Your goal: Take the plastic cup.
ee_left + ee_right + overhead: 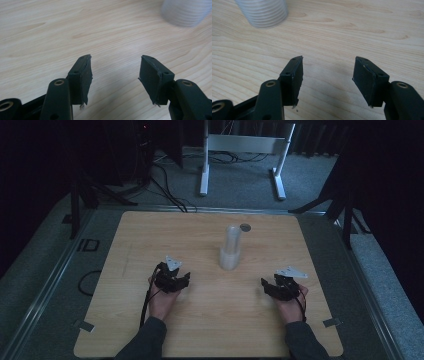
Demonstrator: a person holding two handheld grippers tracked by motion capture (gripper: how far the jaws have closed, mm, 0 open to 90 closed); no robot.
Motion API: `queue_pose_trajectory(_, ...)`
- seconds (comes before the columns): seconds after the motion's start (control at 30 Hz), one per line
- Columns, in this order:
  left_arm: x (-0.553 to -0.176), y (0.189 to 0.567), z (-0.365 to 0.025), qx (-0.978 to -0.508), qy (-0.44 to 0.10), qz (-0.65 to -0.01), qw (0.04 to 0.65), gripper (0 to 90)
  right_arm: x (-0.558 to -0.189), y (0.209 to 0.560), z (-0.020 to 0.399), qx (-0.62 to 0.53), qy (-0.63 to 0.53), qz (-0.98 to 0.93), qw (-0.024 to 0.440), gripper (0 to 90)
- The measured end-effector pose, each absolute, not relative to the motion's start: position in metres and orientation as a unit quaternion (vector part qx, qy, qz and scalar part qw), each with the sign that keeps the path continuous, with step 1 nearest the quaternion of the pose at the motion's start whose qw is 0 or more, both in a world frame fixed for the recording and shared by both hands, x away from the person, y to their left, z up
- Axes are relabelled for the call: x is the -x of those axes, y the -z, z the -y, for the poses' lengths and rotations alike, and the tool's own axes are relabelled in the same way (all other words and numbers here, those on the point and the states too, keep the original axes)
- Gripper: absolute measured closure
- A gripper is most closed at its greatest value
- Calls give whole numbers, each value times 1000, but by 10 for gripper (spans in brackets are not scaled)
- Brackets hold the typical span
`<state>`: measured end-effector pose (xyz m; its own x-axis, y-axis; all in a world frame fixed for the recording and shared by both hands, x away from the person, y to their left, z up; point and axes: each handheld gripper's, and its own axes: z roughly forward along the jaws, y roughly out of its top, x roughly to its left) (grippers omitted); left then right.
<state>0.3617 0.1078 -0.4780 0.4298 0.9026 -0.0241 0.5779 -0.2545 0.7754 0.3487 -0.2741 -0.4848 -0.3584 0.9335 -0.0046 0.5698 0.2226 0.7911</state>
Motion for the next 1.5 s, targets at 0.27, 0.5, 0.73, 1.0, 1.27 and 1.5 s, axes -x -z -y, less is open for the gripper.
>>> queue_pose_trajectory(0.27,-367,468,-95,-774,-201,-460,385,400,-348,473,268,-489,-366,-749,259,411)
queue_pose_trajectory(0.5,-371,461,-85,-779,-205,-444,393,407,-351,465,262,-480,-366,-753,261,413)
queue_pose_trajectory(0.73,-376,455,-76,-784,-211,-426,398,406,-354,456,257,-471,-371,-755,266,414)
queue_pose_trajectory(1.0,-381,451,-68,-781,-208,-422,410,409,-358,445,250,-460,-376,-758,269,406)
queue_pose_trajectory(1.27,-386,447,-63,-783,-210,-417,412,417,-360,439,244,-453,-378,-760,272,402)
queue_pose_trajectory(1.5,-390,443,-56,-783,-207,-407,423,407,-362,431,238,-445,-382,-762,274,401)
